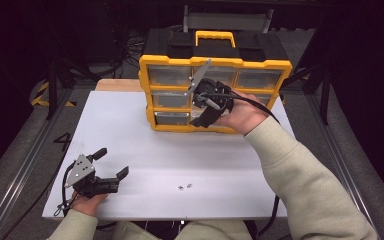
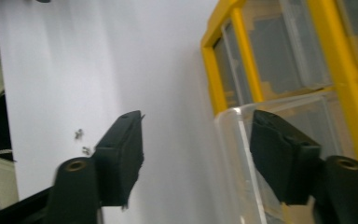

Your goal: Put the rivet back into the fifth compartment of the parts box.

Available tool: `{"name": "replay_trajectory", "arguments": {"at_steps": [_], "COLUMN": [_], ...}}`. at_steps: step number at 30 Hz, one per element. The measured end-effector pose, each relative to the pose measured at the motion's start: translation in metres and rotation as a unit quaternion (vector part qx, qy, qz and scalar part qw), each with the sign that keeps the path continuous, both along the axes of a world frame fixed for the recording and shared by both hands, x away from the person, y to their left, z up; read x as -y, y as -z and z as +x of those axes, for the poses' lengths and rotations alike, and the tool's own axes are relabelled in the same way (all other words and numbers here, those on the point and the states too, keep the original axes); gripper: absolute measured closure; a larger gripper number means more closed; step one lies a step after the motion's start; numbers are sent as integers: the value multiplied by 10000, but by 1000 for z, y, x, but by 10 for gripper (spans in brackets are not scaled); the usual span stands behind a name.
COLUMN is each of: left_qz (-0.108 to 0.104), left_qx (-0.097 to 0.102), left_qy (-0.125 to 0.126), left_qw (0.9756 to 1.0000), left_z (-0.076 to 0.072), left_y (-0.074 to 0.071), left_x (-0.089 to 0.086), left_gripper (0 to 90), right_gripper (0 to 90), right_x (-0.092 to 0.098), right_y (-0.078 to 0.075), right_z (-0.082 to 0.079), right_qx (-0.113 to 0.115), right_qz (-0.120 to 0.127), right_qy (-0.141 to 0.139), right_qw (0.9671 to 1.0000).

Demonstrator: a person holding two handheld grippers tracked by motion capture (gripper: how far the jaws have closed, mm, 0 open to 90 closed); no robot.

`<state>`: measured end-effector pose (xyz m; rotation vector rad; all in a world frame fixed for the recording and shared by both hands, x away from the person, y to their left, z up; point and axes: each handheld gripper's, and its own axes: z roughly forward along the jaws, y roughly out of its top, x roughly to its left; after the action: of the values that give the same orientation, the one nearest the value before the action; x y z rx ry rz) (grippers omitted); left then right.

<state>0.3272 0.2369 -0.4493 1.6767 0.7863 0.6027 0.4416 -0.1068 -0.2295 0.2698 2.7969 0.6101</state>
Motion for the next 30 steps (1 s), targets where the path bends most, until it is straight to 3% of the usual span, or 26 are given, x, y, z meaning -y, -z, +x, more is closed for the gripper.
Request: {"name": "replay_trajectory", "arguments": {"at_steps": [3,10,15,30], "left_qz": [-14,-18,0,-29], "left_qx": [13,19,42,42], "left_qy": [-6,-6,4,5], "left_qw": [10000,10000,10000,10000], "left_z": [0,0,0,0], "left_y": [0,0,0,0], "left_x": [0,0,0,0], "left_gripper": [26,26,26,26], "right_gripper": [265,213,150,112], "right_x": [-2,-7,-8,-7], "right_y": [8,27,41,95], "right_z": [-10,-28,-35,-50], "right_qx": [-76,-104,-152,-441], "right_qz": [43,87,115,84], "right_qy": [-63,-255,-206,-325], "right_qw": [9999,9996,9996,9985]}}
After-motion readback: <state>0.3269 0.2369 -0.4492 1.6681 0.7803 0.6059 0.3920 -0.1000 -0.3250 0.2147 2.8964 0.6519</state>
